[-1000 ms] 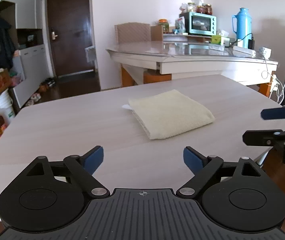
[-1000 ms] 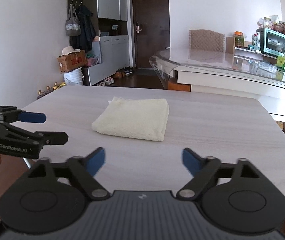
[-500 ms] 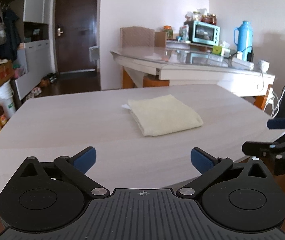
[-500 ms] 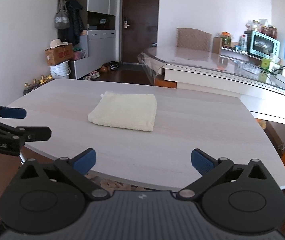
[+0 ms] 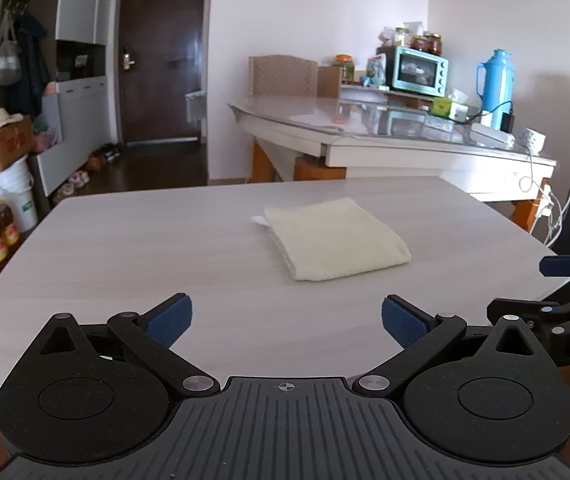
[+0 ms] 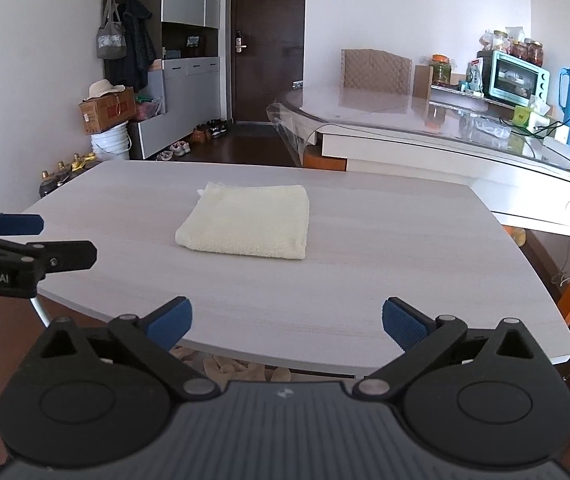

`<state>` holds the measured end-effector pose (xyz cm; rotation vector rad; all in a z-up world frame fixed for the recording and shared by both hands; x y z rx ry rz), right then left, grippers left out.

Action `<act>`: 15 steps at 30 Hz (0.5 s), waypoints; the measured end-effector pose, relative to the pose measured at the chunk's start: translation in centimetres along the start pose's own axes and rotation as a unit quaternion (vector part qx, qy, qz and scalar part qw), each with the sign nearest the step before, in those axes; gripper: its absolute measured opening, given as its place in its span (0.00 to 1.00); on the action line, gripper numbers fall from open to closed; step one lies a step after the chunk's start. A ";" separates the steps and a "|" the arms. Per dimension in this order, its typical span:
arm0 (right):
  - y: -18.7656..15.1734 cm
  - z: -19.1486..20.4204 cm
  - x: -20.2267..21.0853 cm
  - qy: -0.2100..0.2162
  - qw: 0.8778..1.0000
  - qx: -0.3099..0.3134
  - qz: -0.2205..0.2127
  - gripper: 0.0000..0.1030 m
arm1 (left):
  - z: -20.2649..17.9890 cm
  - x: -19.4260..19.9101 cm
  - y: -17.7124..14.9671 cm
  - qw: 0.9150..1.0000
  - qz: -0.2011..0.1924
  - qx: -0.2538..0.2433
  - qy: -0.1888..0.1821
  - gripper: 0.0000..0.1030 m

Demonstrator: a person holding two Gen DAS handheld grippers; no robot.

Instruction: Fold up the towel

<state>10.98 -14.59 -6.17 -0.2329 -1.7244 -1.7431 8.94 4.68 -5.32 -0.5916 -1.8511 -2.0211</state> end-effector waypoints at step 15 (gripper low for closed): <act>-0.5 -0.6 -0.5 0.001 1.000 -0.013 0.010 1.00 | -0.2 -0.8 -1.0 1.000 0.019 0.000 0.008 1.00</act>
Point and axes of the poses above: each gripper's, at about its wrist camera, not at the fingertips, and x roughly against the way its jaws point, z to its left, y to its top, the point moved 10 cm from there along -x, roughly the way its jaws point, and after that the axes turned 8 degrees about -x, right-handed, at the moved point
